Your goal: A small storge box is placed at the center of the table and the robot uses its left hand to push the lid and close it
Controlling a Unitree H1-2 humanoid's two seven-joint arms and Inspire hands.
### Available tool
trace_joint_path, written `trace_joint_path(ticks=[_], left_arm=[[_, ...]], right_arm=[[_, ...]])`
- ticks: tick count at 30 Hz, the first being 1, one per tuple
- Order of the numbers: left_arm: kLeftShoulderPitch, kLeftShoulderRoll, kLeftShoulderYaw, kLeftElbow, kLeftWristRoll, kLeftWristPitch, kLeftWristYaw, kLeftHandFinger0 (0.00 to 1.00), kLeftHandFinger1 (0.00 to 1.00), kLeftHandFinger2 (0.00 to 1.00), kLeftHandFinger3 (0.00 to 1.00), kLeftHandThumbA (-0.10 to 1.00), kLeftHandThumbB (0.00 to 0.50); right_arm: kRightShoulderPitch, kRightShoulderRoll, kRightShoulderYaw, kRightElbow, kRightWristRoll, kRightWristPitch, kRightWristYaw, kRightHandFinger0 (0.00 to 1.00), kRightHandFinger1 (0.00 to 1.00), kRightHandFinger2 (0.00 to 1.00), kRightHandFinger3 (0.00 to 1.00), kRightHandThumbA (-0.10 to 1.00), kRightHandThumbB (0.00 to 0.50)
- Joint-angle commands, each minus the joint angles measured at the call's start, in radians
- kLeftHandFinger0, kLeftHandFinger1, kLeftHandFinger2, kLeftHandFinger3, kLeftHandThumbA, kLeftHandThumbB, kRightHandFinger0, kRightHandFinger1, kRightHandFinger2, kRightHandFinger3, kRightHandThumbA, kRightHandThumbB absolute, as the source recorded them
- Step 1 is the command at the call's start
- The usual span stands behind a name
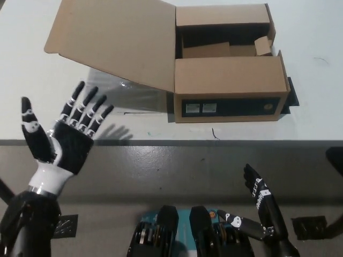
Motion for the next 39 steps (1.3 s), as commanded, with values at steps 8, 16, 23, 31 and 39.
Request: trace_joint_path(ticks=[8,16,23,31,39], left_arm=[[-0.097,-0.040,0.117,0.091,-0.254,0.195,-0.046,1.00,1.00,1.00,1.00,1.00,0.377],[-0.175,-0.033,0.133,0.173,-0.214,0.205,-0.039,1.00,1.00,1.00,1.00,1.00,0.377],[-0.282,-0.028,0.151,0.283,-0.168,0.192,-0.027,1.00,1.00,1.00,1.00,1.00,0.378],[-0.373,-0.025,0.166,0.453,-0.116,0.168,-0.019,1.00,1.00,1.00,1.00,1.00,0.371],[-0.424,-0.023,0.172,0.592,-0.065,0.126,-0.064,1.00,1.00,1.00,1.00,1.00,0.368]], right_arm=[[-0.020,-0.009,0.011,-0.042,-0.001,-0.085,0.013,1.00,1.00,1.00,1.00,1.00,0.337],[-0.020,-0.007,0.010,-0.043,0.006,-0.085,0.015,1.00,1.00,1.00,1.00,1.00,0.327],[-0.020,-0.004,0.005,-0.044,0.013,-0.085,0.016,1.00,1.00,1.00,1.00,1.00,0.306],[-0.025,0.000,0.001,-0.042,0.024,-0.085,0.026,1.00,1.00,1.00,1.00,1.00,0.287],[-0.032,0.000,-0.009,-0.040,0.028,-0.085,0.029,1.00,1.00,1.00,1.00,1.00,0.302]])
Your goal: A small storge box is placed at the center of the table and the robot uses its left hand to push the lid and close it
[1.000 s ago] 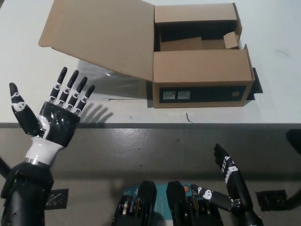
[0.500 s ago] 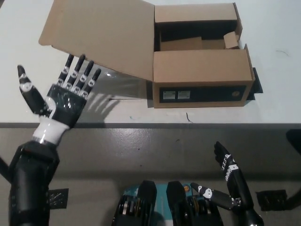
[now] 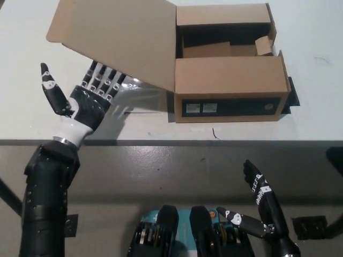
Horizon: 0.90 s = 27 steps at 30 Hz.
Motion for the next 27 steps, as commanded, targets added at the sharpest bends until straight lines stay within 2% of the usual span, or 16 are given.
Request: trace_joint_path(ticks=[1,2,8,13,16,21,27], left_arm=[[-0.074,0.018,0.004,0.022,0.050,-0.038,-0.048,1.00,1.00,1.00,1.00,1.00,0.370],[-0.086,0.021,0.001,0.026,0.059,-0.037,-0.043,1.00,1.00,1.00,1.00,1.00,0.385],[-0.189,0.046,-0.011,0.042,0.107,-0.031,-0.022,1.00,1.00,1.00,1.00,1.00,0.376],[-0.295,0.087,-0.038,0.057,0.157,-0.035,-0.049,1.00,1.00,1.00,1.00,1.00,0.399],[-0.351,0.098,-0.036,0.042,0.161,-0.011,-0.032,1.00,1.00,1.00,1.00,1.00,0.410],[-0.454,0.094,-0.047,-0.058,0.184,0.028,0.029,1.00,1.00,1.00,1.00,1.00,0.414],[-0.512,0.067,-0.135,-0.104,0.256,0.030,0.000,1.00,1.00,1.00,1.00,1.00,0.416]], right_arm=[[-0.022,0.005,-0.009,-0.028,0.022,-0.052,0.016,1.00,1.00,1.00,1.00,1.00,0.303],[-0.021,0.006,-0.009,-0.029,0.024,-0.052,0.019,1.00,1.00,1.00,1.00,1.00,0.303],[-0.020,0.010,-0.007,-0.025,0.017,-0.052,0.016,1.00,1.00,1.00,1.00,1.00,0.319],[-0.021,0.012,-0.006,-0.023,0.015,-0.052,0.016,1.00,1.00,1.00,1.00,1.00,0.308],[-0.017,0.011,-0.006,-0.028,0.014,-0.052,0.016,1.00,1.00,1.00,1.00,1.00,0.306],[-0.019,0.007,-0.004,-0.032,0.010,-0.052,0.015,1.00,1.00,1.00,1.00,1.00,0.310],[-0.021,0.009,-0.003,-0.026,0.015,-0.052,0.022,1.00,1.00,1.00,1.00,1.00,0.318]])
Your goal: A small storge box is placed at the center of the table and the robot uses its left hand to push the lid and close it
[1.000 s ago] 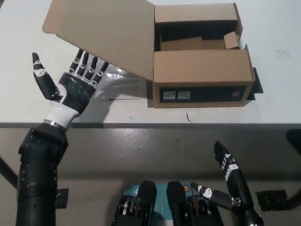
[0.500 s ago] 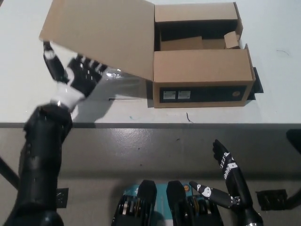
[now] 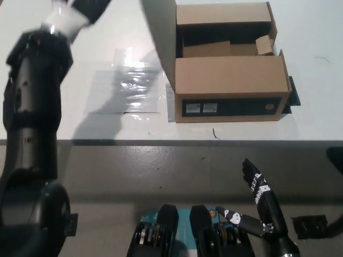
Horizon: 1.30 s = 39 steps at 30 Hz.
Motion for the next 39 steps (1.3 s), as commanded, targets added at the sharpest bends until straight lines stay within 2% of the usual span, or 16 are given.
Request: trace_joint_path(ticks=[1,5,9,15,18,23,28,29,30,33,36,39], left_arm=[[-0.084,-0.014,-0.067,-0.048,0.080,0.016,-0.013,1.00,1.00,1.00,1.00,1.00,0.411],[-0.080,-0.047,-0.189,-0.025,0.194,-0.025,-0.021,1.00,1.00,1.00,1.00,1.00,0.404],[-0.048,-0.118,-0.273,0.059,0.267,-0.067,-0.010,1.00,1.00,1.00,1.00,1.00,0.380],[-0.021,-0.186,-0.320,0.246,0.328,-0.156,-0.039,1.00,1.00,1.00,1.00,1.00,0.407],[-0.018,-0.213,-0.320,0.334,0.354,-0.210,-0.044,1.00,1.00,1.00,1.00,1.00,0.396],[-0.008,-0.226,-0.296,0.385,0.368,-0.239,-0.047,1.00,1.00,1.00,1.00,1.00,0.436],[0.020,-0.222,-0.282,0.366,0.377,-0.233,-0.066,1.00,1.00,1.00,1.00,1.00,0.437],[0.028,-0.222,-0.276,0.358,0.375,-0.231,-0.070,1.00,1.00,1.00,1.00,1.00,0.453],[0.035,-0.219,-0.278,0.350,0.383,-0.234,-0.074,1.00,1.00,1.00,1.00,1.00,0.440],[0.062,-0.211,-0.266,0.267,0.376,-0.197,-0.081,1.00,1.00,1.00,1.00,1.00,0.445],[0.110,-0.194,-0.263,0.050,0.344,-0.118,-0.103,1.00,1.00,1.00,1.00,1.00,0.460],[0.171,-0.156,-0.283,-0.279,0.303,-0.047,-0.131,1.00,1.00,1.00,1.00,1.00,0.425]], right_arm=[[-0.017,0.002,0.000,-0.027,0.015,-0.050,0.015,1.00,1.00,1.00,1.00,1.00,0.313],[-0.006,0.006,0.004,-0.030,0.011,-0.050,0.012,1.00,1.00,1.00,1.00,1.00,0.311],[0.014,0.012,0.007,-0.039,0.021,-0.050,0.022,1.00,1.00,1.00,1.00,1.00,0.316],[0.034,0.007,0.016,-0.056,0.009,-0.050,0.017,1.00,1.00,1.00,1.00,1.00,0.323],[0.039,0.002,0.016,-0.067,0.012,-0.050,0.023,1.00,1.00,1.00,1.00,1.00,0.331],[0.030,-0.007,0.017,-0.080,0.012,-0.050,0.028,1.00,1.00,1.00,1.00,1.00,0.326],[0.025,-0.008,0.012,-0.084,0.029,-0.050,0.044,1.00,1.00,1.00,1.00,1.00,0.318],[0.026,-0.007,0.011,-0.083,0.029,-0.050,0.046,1.00,1.00,1.00,1.00,1.00,0.319],[0.028,-0.005,0.009,-0.083,0.034,-0.050,0.050,1.00,1.00,1.00,1.00,1.00,0.320],[0.036,-0.003,0.007,-0.086,0.037,-0.050,0.057,1.00,1.00,1.00,1.00,1.00,0.321],[0.036,0.000,0.003,-0.085,0.038,-0.050,0.057,1.00,1.00,1.00,1.00,1.00,0.326],[0.033,0.002,0.001,-0.081,0.035,-0.050,0.056,1.00,1.00,1.00,1.00,1.00,0.330]])
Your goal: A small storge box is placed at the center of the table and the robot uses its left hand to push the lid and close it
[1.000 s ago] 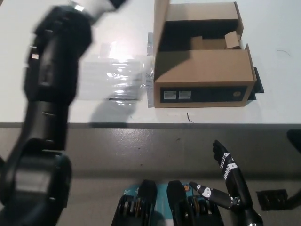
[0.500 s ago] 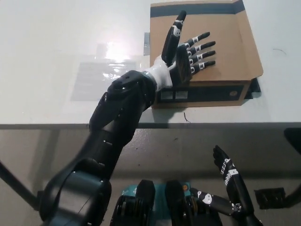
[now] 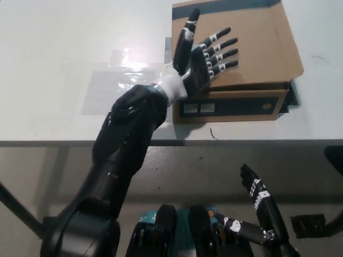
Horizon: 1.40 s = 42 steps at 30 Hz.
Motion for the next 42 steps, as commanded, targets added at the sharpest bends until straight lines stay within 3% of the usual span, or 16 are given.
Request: trace_joint_path(ticks=[1,5,7,10,16,19,24,27,29,34,35,36,39,42], left_arm=[[0.038,0.073,-0.017,-0.508,-0.056,0.128,-0.075,1.00,1.00,1.00,1.00,1.00,0.425],[0.127,0.141,-0.014,-0.929,-0.103,0.192,-0.043,1.00,1.00,1.00,1.00,1.00,0.431],[0.166,0.169,-0.007,-1.052,-0.116,0.194,-0.037,1.00,1.00,1.00,1.00,1.00,0.410],[0.245,0.215,0.017,-1.231,-0.144,0.218,-0.007,1.00,1.00,1.00,1.00,1.00,0.433],[0.495,0.286,0.024,-1.358,-0.036,0.086,-0.050,1.00,1.00,1.00,1.00,1.00,0.407],[0.617,0.290,0.017,-1.342,0.038,-0.005,-0.065,1.00,1.00,1.00,1.00,1.00,0.389],[0.818,0.306,-0.014,-1.132,0.197,-0.227,-0.091,1.00,1.00,1.00,1.00,1.00,0.307],[0.855,0.298,-0.033,-1.007,0.254,-0.331,-0.078,1.00,1.00,1.00,1.00,1.00,0.299],[0.870,0.292,-0.041,-0.895,0.321,-0.393,-0.033,1.00,1.00,1.00,1.00,1.00,0.244],[0.865,0.287,-0.061,-0.719,0.387,-0.462,0.006,1.00,1.00,1.00,1.00,1.00,0.220],[0.852,0.292,-0.072,-0.670,0.428,-0.498,0.022,1.00,1.00,1.00,1.00,1.00,0.168],[0.845,0.291,-0.075,-0.653,0.439,-0.511,0.026,1.00,1.00,1.00,1.00,1.00,0.163],[0.827,0.299,-0.091,-0.601,0.502,-0.538,0.059,1.00,1.00,1.00,1.00,1.00,0.263],[0.818,0.300,-0.096,-0.554,0.526,-0.564,0.079,1.00,1.00,1.00,1.00,1.00,0.279]], right_arm=[[-0.010,0.005,-0.008,-0.031,0.031,-0.050,0.020,1.00,1.00,1.00,1.00,1.00,0.330],[-0.012,0.003,-0.005,-0.025,0.021,-0.050,0.015,1.00,1.00,1.00,1.00,1.00,0.321],[-0.012,0.001,-0.006,-0.020,0.021,-0.050,0.015,1.00,1.00,1.00,1.00,1.00,0.320],[-0.014,-0.001,-0.005,-0.013,0.021,-0.050,0.019,1.00,1.00,1.00,1.00,1.00,0.320],[-0.020,0.003,-0.004,0.001,0.026,-0.050,0.024,1.00,1.00,1.00,1.00,1.00,0.315],[-0.028,0.003,-0.007,0.010,0.026,-0.050,0.023,1.00,1.00,1.00,1.00,1.00,0.317],[-0.029,0.005,-0.006,0.018,0.024,-0.050,0.020,1.00,1.00,1.00,1.00,1.00,0.311],[-0.027,0.006,-0.007,0.020,0.022,-0.050,0.018,1.00,1.00,1.00,1.00,1.00,0.317],[-0.033,0.006,-0.007,0.028,0.020,-0.050,0.016,1.00,1.00,1.00,1.00,1.00,0.322],[-0.029,0.006,-0.006,0.022,0.018,-0.050,0.016,1.00,1.00,1.00,1.00,1.00,0.316],[-0.031,0.007,-0.010,0.027,0.024,-0.050,0.018,1.00,1.00,1.00,1.00,1.00,0.320],[-0.033,0.006,-0.011,0.026,0.024,-0.050,0.019,1.00,1.00,1.00,1.00,1.00,0.321],[-0.034,0.005,-0.010,0.027,0.023,-0.050,0.018,1.00,1.00,1.00,1.00,1.00,0.329],[-0.030,0.004,-0.008,0.021,0.023,-0.050,0.021,1.00,1.00,1.00,1.00,1.00,0.326]])
